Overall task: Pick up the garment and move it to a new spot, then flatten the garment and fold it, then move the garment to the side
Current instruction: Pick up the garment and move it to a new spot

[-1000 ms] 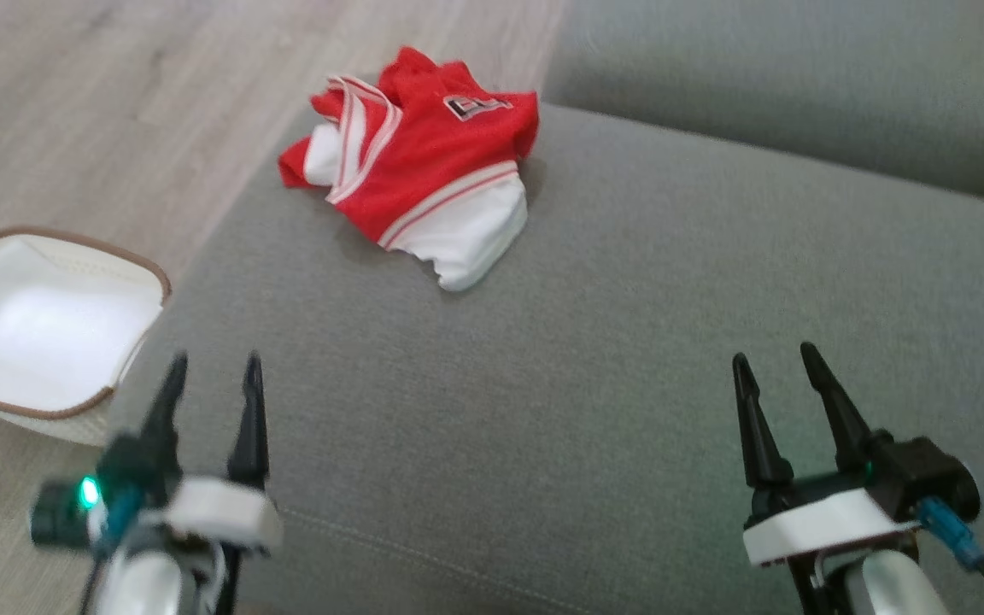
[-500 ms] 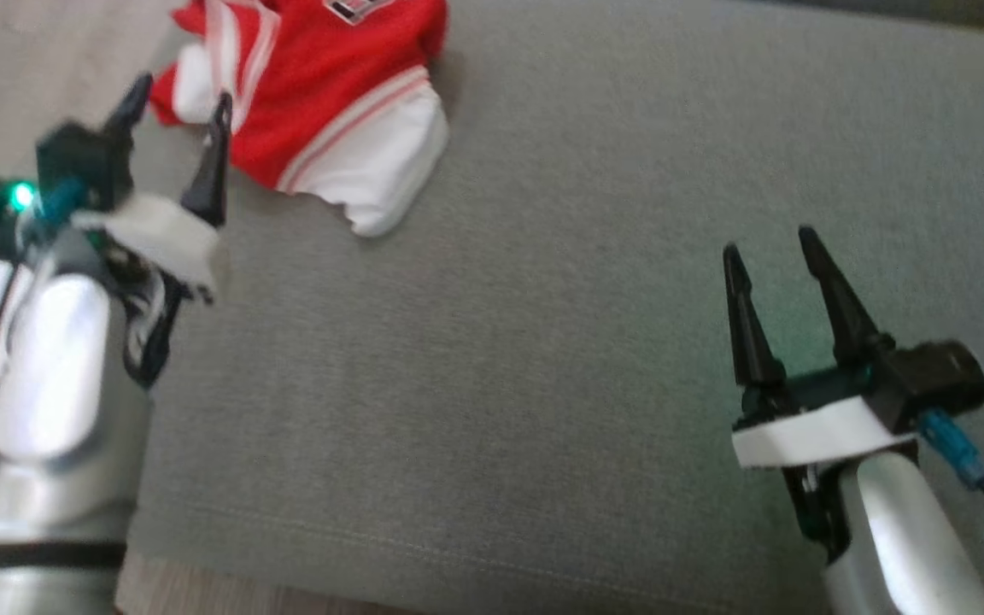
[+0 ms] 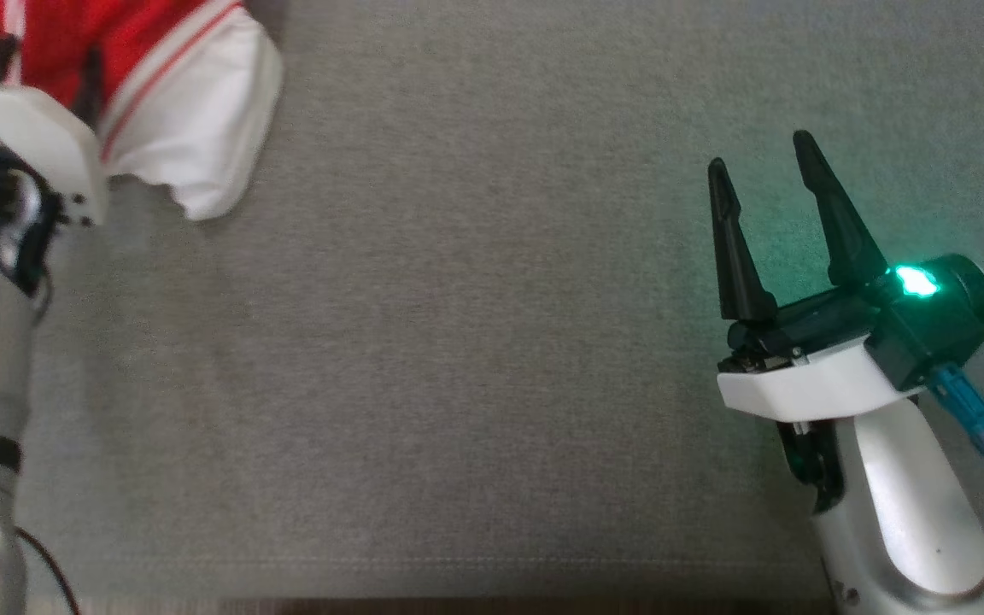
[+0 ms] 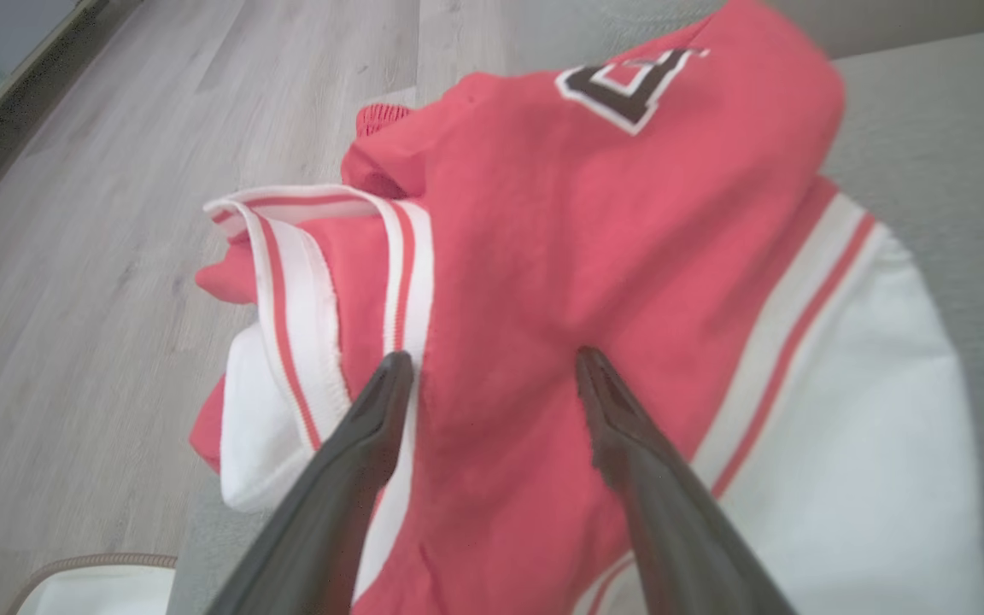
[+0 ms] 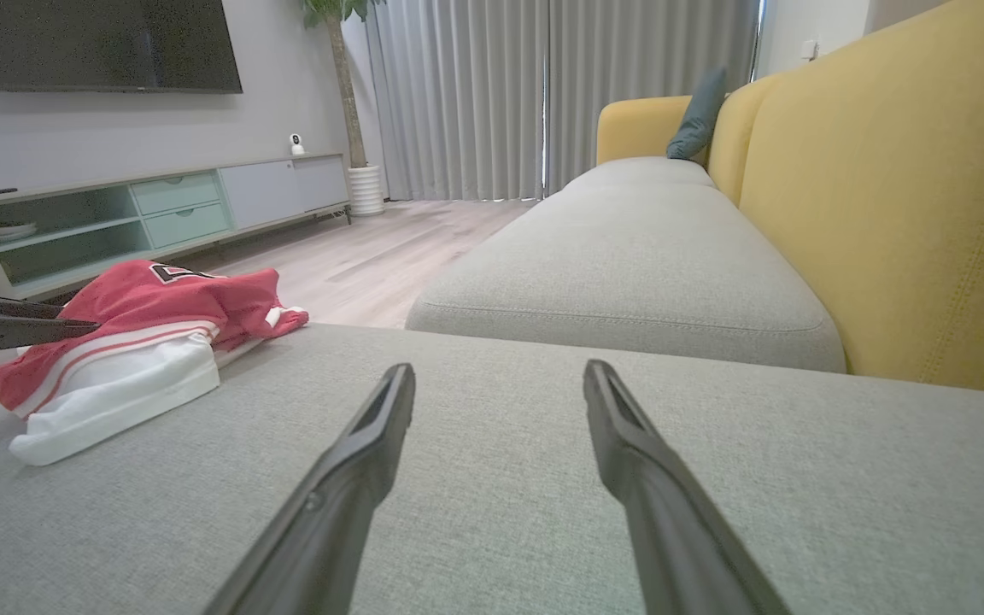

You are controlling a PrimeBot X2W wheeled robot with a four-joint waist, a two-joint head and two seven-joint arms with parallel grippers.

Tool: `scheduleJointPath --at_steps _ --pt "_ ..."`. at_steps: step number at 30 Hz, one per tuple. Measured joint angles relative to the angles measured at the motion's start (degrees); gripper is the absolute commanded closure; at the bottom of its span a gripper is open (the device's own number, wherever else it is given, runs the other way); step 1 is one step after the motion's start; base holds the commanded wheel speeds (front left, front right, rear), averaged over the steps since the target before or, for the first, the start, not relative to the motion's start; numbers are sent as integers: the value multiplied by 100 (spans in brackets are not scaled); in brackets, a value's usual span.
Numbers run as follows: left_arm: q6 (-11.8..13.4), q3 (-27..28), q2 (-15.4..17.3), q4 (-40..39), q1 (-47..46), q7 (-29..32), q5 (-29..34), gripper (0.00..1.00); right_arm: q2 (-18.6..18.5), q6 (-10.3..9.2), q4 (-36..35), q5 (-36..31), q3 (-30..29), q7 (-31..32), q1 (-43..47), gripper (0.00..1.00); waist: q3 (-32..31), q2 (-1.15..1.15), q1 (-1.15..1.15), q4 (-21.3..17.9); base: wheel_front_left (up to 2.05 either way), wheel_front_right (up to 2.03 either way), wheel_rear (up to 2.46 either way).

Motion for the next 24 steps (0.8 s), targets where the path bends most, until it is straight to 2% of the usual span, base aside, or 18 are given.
scheduleJointPath --at_steps 4,12,13,15,24 --pt "0 1 169 346 -320 164 0 0 0 0 -119 -1 40 0 -35 0 265 0 0 -219 0 0 0" --pt "5 -1 285 789 -619 371 -64 0 0 0 -171 2 98 0 -36 0 449 0 -1 -489 0 0 0" --pt "5 -10 286 815 -639 368 -68 27 0 0 -174 2 93 0 -36 0 446 0 0 -497 0 0 0" --pt "5 -49 274 836 -645 294 -68 100 0 0 -175 2 83 0 -36 0 418 0 -1 -497 0 0 0" --pt "4 -333 275 806 -708 -168 19 100 0 0 -129 21 32 0 7 0 6 0 -1 -432 0 0 0"
